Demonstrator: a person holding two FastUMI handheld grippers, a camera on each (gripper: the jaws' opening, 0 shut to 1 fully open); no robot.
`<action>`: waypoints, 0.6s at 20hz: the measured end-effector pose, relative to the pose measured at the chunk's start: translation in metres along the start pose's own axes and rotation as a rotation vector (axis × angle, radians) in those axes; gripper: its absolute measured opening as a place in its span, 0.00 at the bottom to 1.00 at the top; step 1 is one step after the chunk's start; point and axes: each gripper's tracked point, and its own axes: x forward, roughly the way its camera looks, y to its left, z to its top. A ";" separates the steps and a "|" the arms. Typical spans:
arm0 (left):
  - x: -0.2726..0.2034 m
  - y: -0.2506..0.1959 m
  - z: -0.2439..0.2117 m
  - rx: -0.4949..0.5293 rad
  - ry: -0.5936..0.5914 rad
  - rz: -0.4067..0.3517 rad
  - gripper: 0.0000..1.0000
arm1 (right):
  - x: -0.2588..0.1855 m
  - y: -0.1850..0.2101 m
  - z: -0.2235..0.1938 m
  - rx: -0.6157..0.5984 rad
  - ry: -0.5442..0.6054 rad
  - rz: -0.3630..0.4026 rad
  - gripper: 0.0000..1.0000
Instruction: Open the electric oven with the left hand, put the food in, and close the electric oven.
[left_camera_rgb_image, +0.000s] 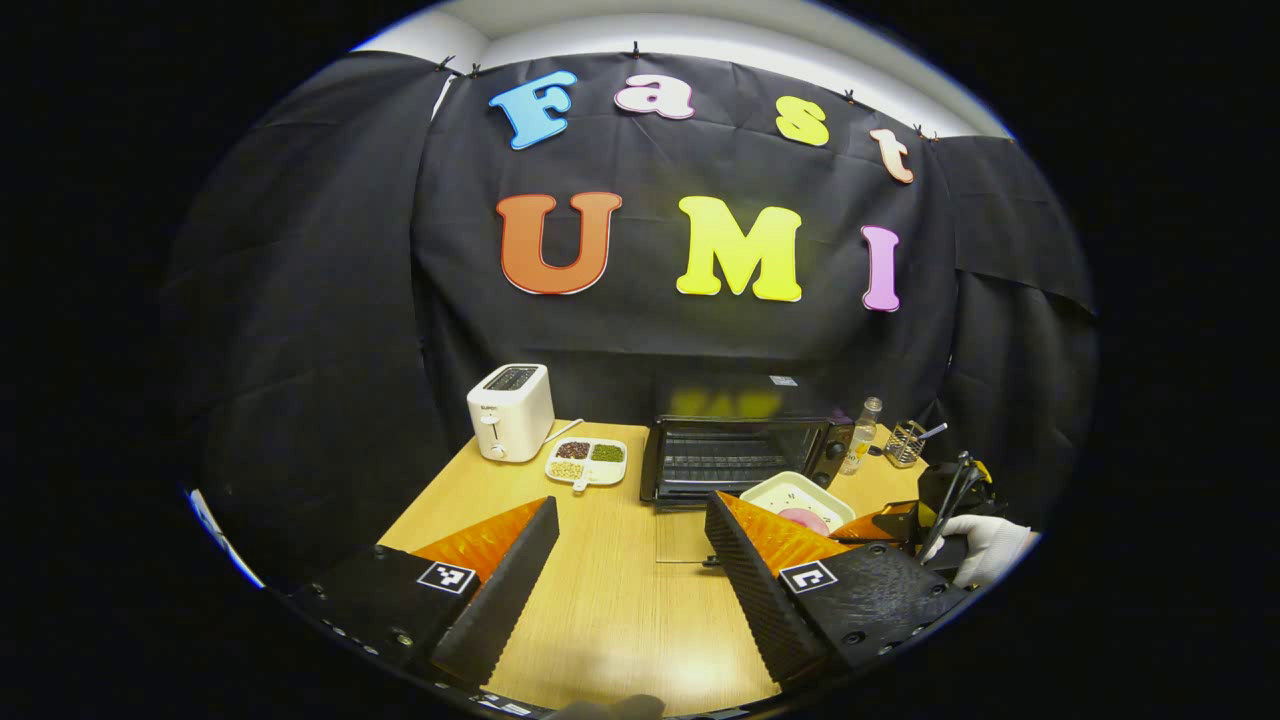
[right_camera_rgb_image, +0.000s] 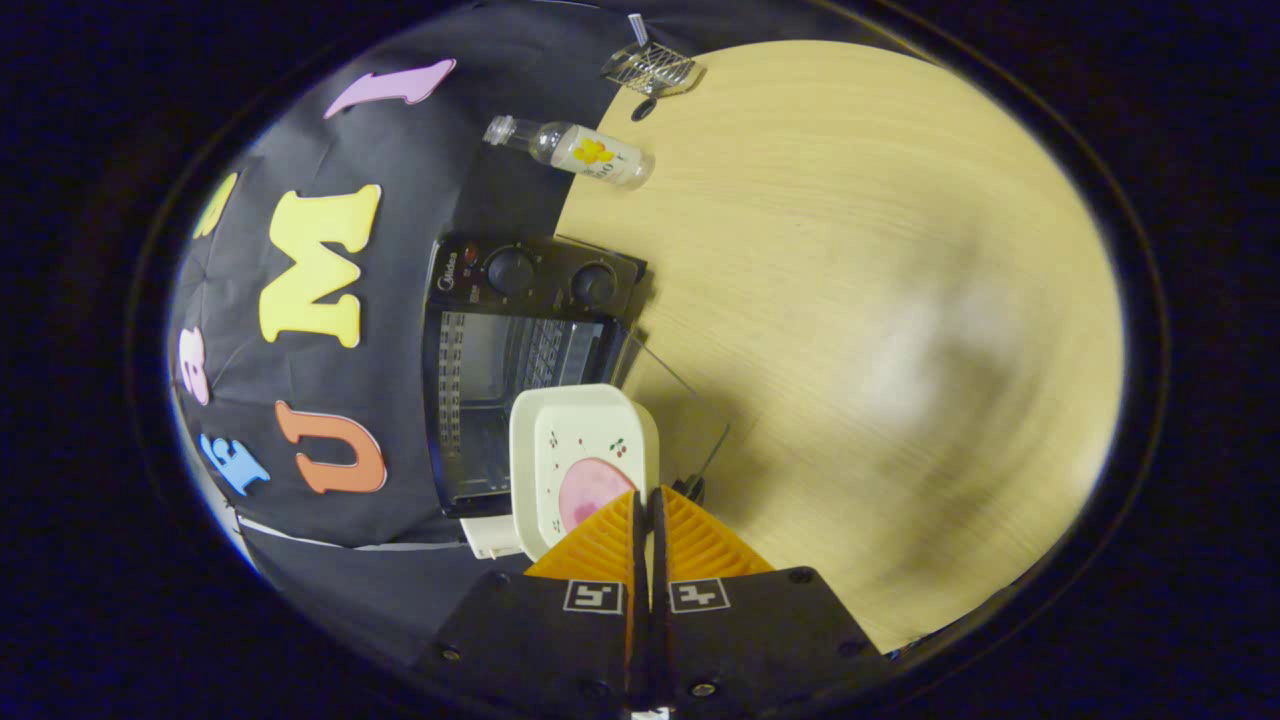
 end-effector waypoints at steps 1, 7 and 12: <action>-0.001 0.000 -0.001 0.004 0.006 0.004 0.94 | 0.008 0.001 -0.005 -0.004 0.006 -0.002 0.04; -0.011 0.007 -0.009 -0.010 0.032 0.063 0.95 | 0.047 0.024 -0.008 0.000 0.001 0.011 0.04; -0.013 0.013 -0.016 -0.022 0.050 0.100 0.95 | 0.083 0.047 0.006 -0.008 -0.025 0.021 0.04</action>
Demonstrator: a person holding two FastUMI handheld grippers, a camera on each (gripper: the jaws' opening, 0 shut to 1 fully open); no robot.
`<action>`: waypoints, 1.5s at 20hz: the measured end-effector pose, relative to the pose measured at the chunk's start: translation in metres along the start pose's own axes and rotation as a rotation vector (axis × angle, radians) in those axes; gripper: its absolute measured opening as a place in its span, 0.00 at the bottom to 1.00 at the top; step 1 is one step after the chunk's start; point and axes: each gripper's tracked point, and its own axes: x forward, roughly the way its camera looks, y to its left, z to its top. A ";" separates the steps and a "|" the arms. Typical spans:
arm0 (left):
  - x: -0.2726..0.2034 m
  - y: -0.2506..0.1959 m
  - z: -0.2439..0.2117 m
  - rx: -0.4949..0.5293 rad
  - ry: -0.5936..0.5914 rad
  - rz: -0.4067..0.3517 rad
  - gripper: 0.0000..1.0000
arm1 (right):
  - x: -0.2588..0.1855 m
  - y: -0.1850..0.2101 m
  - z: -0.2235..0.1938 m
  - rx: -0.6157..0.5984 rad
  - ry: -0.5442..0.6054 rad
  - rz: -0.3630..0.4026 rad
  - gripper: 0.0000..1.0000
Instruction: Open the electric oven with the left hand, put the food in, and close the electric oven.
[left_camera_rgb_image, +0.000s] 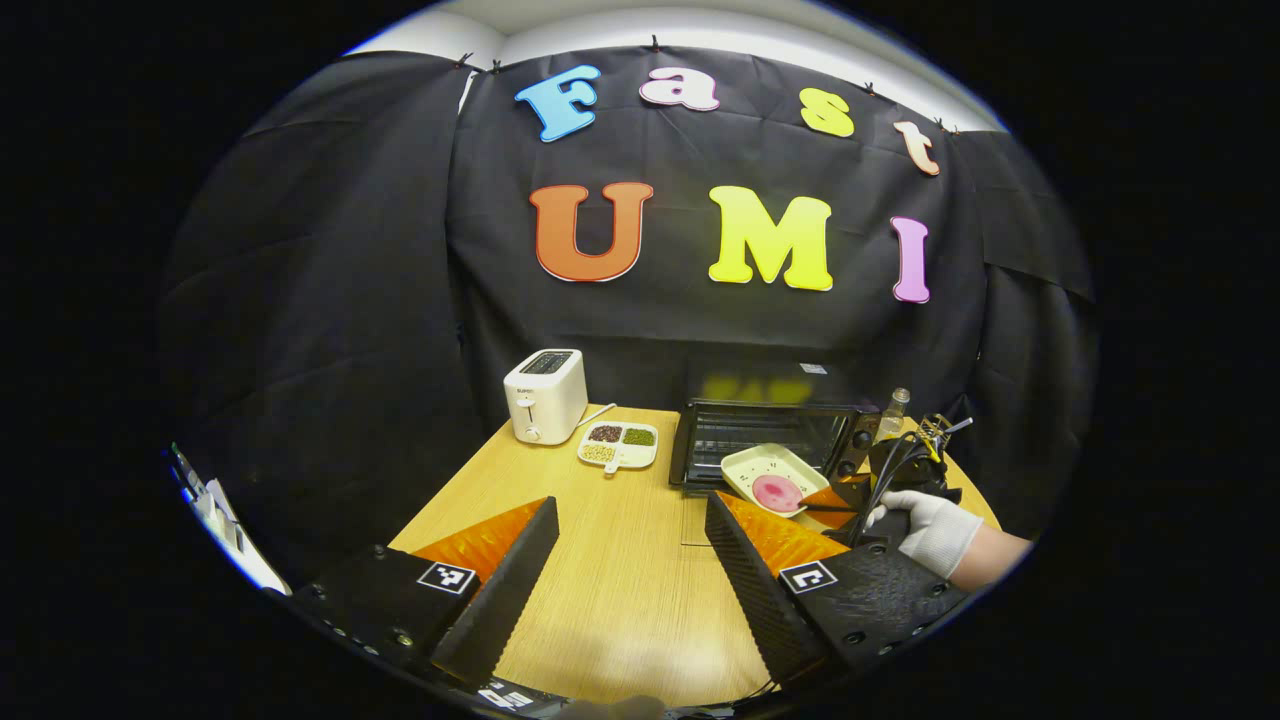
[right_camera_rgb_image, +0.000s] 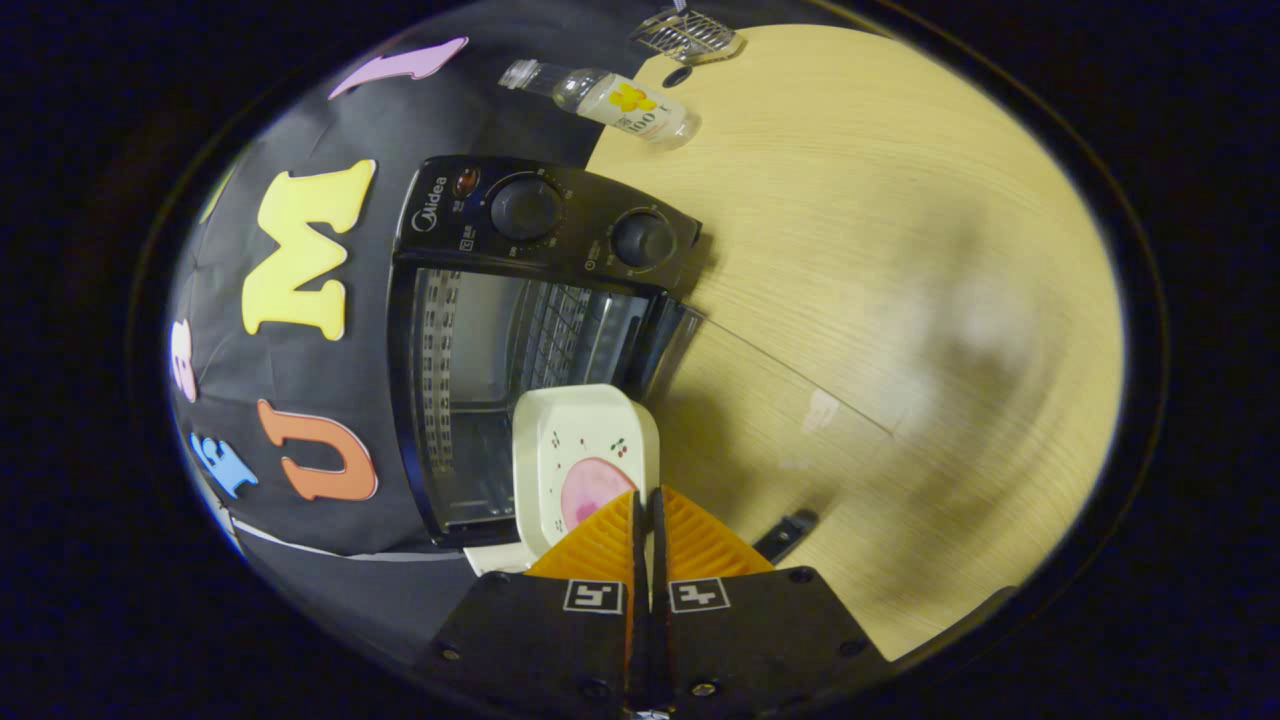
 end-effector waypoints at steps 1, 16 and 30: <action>0.002 0.002 -0.001 -0.002 0.004 0.008 0.95 | 0.006 0.006 0.004 -0.007 -0.007 0.004 0.04; 0.027 0.006 -0.002 -0.038 0.018 0.092 0.95 | 0.070 0.069 0.057 -0.175 -0.097 0.201 0.14; 0.012 -0.010 0.005 -0.010 -0.056 0.019 0.95 | -0.047 0.077 0.054 -0.552 -0.162 0.212 0.78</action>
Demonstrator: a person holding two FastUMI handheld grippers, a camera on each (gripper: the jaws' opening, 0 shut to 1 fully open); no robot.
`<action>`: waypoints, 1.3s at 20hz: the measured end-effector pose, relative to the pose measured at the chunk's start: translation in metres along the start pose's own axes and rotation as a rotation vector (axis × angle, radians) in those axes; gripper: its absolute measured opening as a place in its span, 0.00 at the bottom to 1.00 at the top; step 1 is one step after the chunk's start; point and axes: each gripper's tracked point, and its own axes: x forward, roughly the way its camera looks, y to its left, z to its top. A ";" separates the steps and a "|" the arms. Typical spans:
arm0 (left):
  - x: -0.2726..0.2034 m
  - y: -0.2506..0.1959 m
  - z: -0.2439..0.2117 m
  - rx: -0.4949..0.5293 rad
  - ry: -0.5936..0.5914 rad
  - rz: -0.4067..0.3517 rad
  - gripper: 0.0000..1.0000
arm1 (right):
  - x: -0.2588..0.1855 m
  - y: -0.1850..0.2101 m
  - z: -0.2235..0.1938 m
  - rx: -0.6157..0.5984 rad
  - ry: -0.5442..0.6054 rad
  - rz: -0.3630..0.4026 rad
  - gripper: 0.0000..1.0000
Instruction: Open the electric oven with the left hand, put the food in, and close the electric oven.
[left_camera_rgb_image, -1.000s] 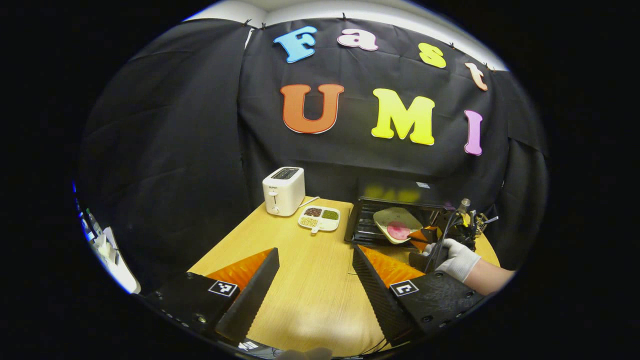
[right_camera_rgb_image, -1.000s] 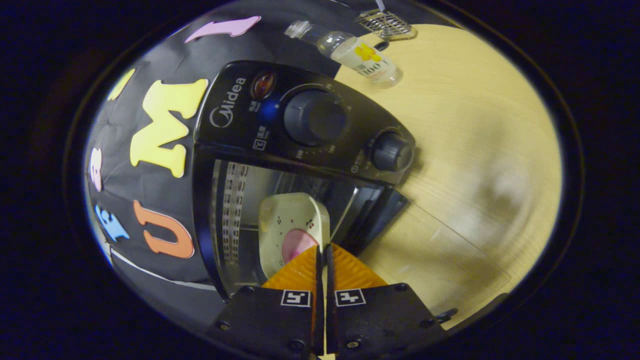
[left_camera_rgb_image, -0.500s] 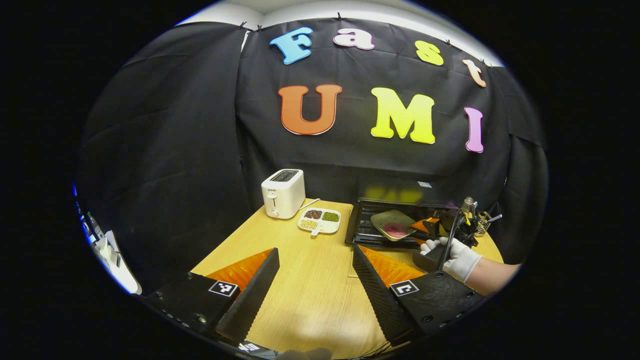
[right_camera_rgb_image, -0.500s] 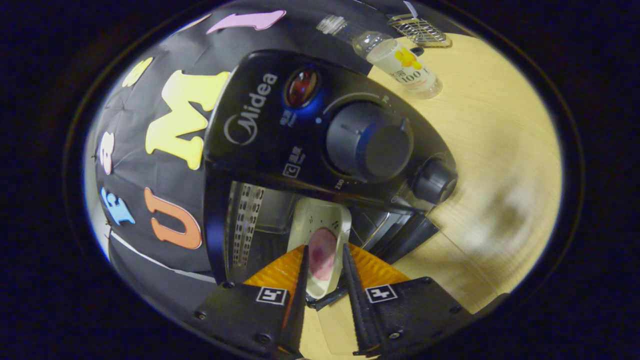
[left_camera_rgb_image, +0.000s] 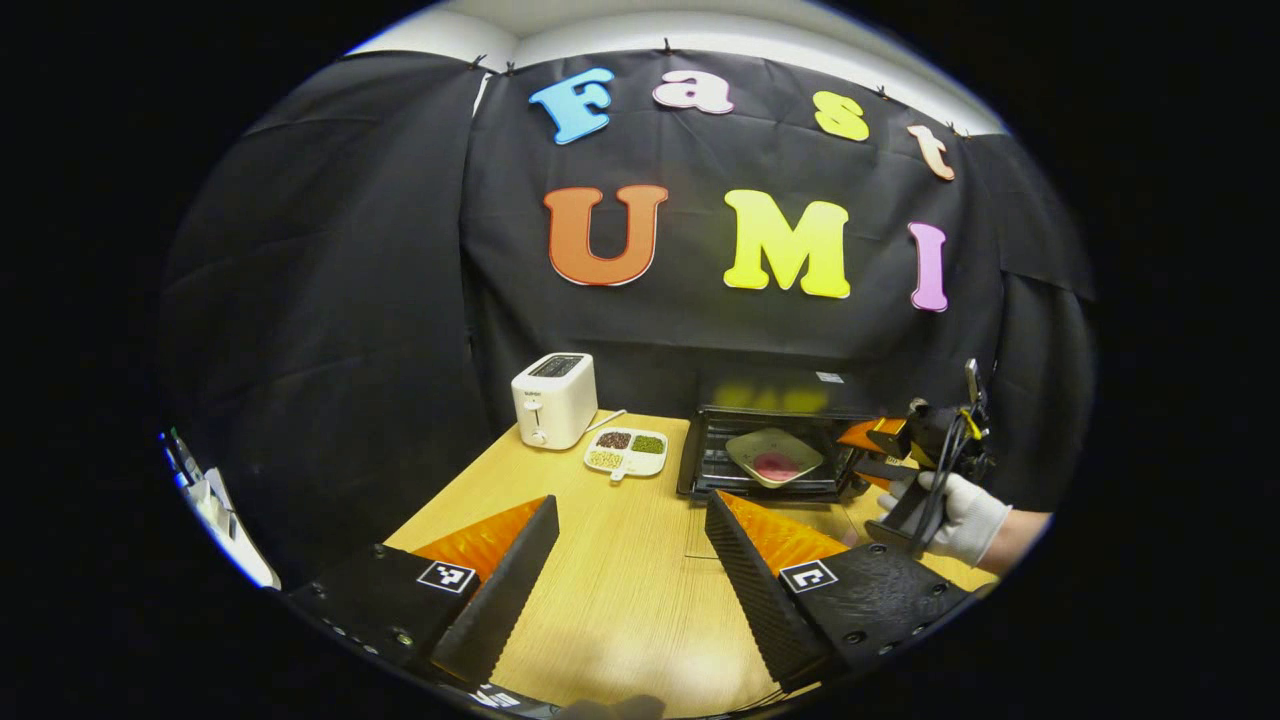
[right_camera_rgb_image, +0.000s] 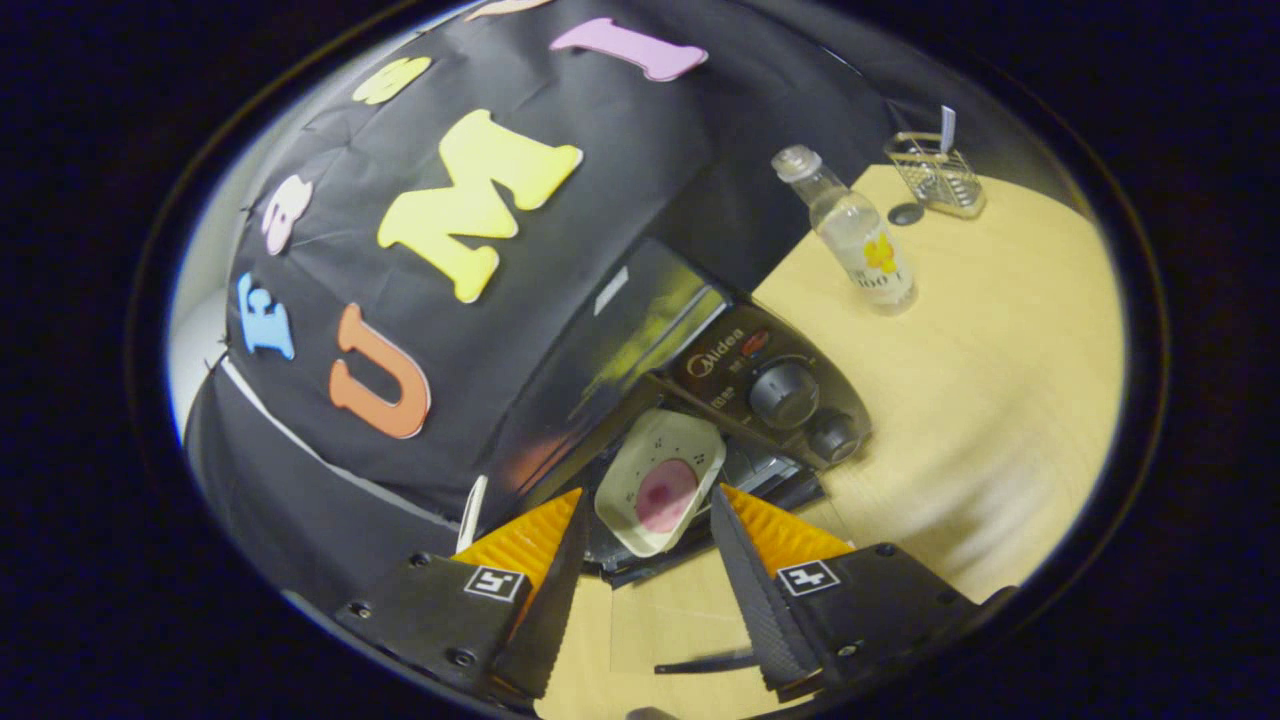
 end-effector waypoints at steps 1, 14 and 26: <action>-0.003 -0.004 0.001 0.002 -0.013 -0.013 0.95 | -0.017 0.002 0.002 -0.043 -0.003 0.002 0.79; -0.017 -0.124 -0.018 0.059 -0.041 -0.194 0.94 | -0.228 -0.057 0.074 -0.570 -0.177 -0.109 0.95; -0.017 -0.193 -0.100 0.092 0.125 -0.092 0.95 | -0.384 -0.118 0.148 -0.790 -0.274 -0.103 1.00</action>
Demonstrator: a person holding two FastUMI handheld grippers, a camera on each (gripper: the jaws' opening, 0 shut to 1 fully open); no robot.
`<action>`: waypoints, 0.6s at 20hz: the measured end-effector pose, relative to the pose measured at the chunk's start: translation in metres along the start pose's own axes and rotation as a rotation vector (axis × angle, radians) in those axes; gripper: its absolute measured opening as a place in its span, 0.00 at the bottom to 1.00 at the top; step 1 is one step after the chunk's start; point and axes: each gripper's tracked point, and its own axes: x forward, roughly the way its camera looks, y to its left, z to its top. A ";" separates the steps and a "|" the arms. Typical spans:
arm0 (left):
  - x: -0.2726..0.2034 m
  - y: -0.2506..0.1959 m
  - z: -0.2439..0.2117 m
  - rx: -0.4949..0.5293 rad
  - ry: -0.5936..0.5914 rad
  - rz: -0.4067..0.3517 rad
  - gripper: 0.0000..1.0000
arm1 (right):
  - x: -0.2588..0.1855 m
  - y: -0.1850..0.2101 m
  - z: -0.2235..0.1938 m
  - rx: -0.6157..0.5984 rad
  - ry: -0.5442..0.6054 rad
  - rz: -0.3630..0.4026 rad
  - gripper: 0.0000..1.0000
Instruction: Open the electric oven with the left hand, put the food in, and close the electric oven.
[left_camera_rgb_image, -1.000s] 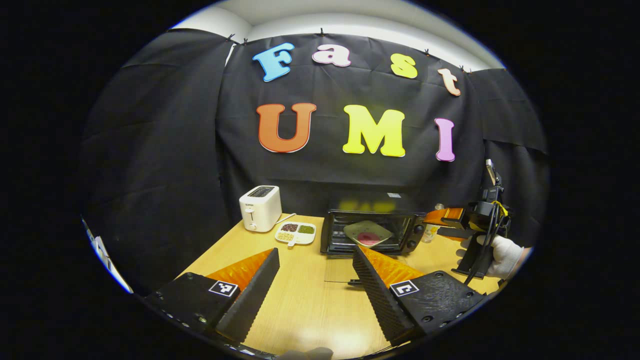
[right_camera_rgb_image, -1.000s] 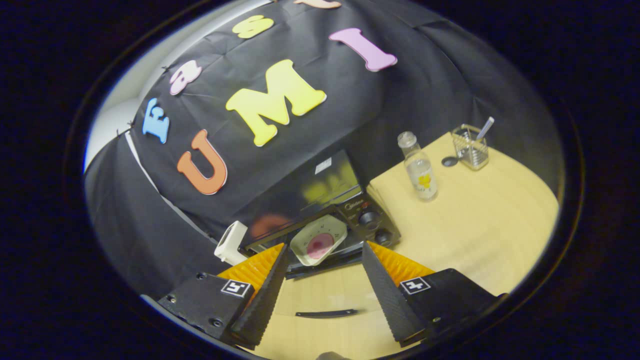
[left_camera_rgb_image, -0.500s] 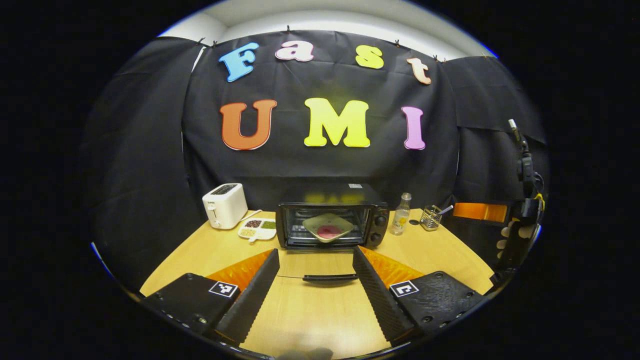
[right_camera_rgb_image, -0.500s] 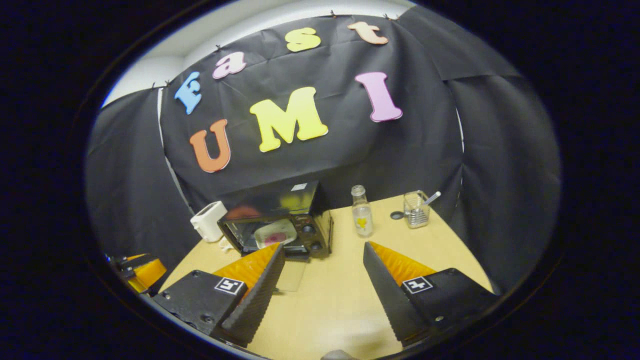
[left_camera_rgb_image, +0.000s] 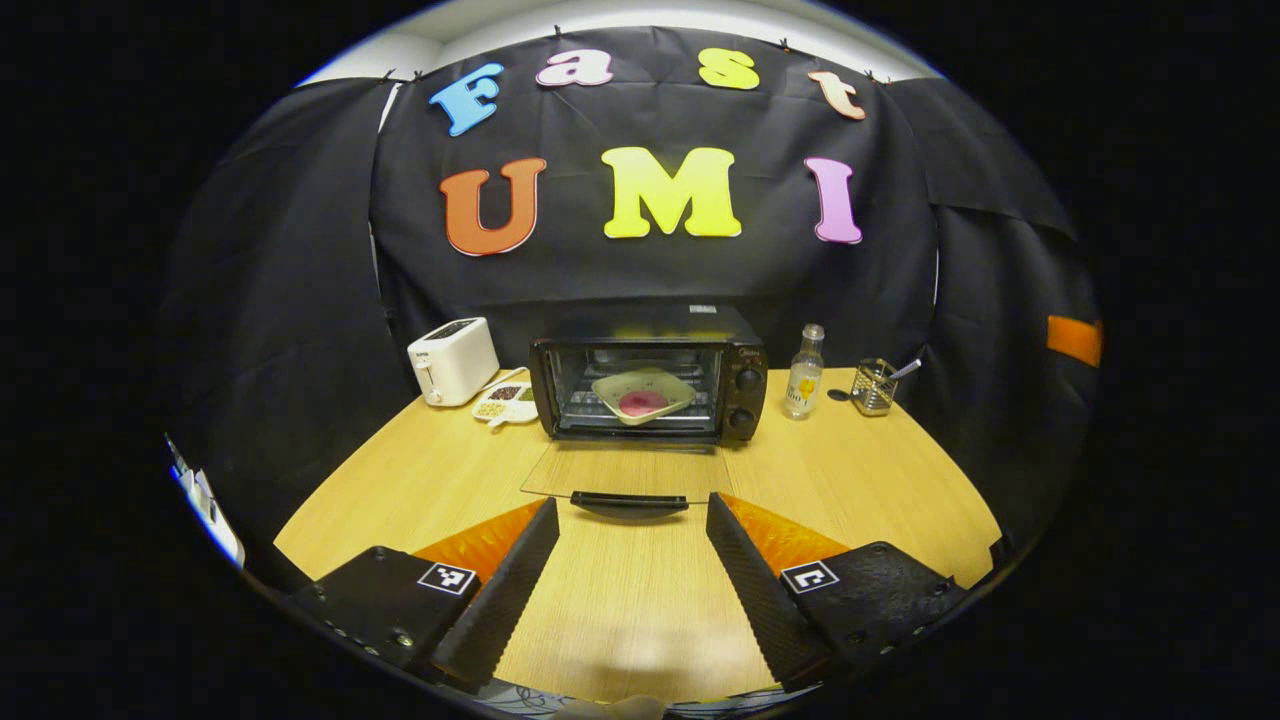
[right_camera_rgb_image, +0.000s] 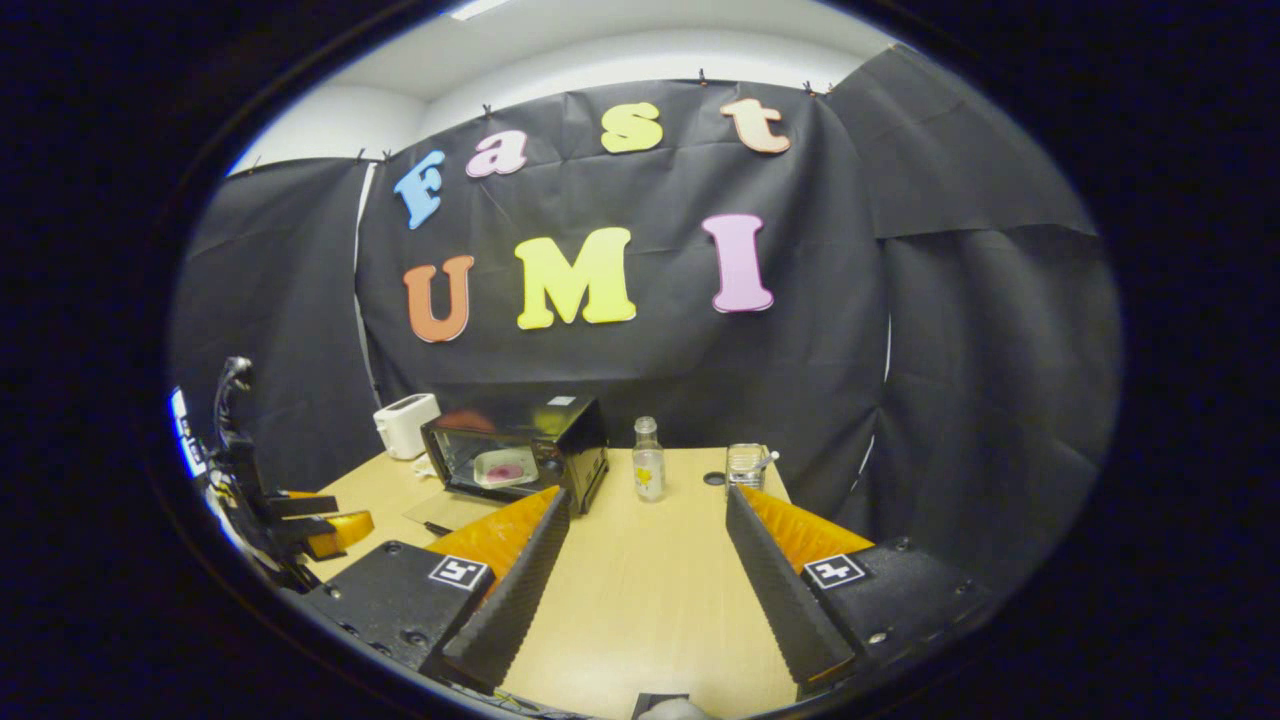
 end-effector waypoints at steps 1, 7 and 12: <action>0.009 -0.001 -0.011 -0.005 0.024 -0.005 0.95 | -0.001 -0.001 0.002 0.005 0.005 -0.002 0.96; 0.081 0.000 -0.066 0.014 0.140 -0.063 0.95 | 0.002 0.006 0.009 -0.056 0.041 -0.091 0.96; 0.135 0.002 -0.093 0.032 0.210 -0.097 0.96 | 0.009 0.014 0.016 -0.069 0.073 -0.181 1.00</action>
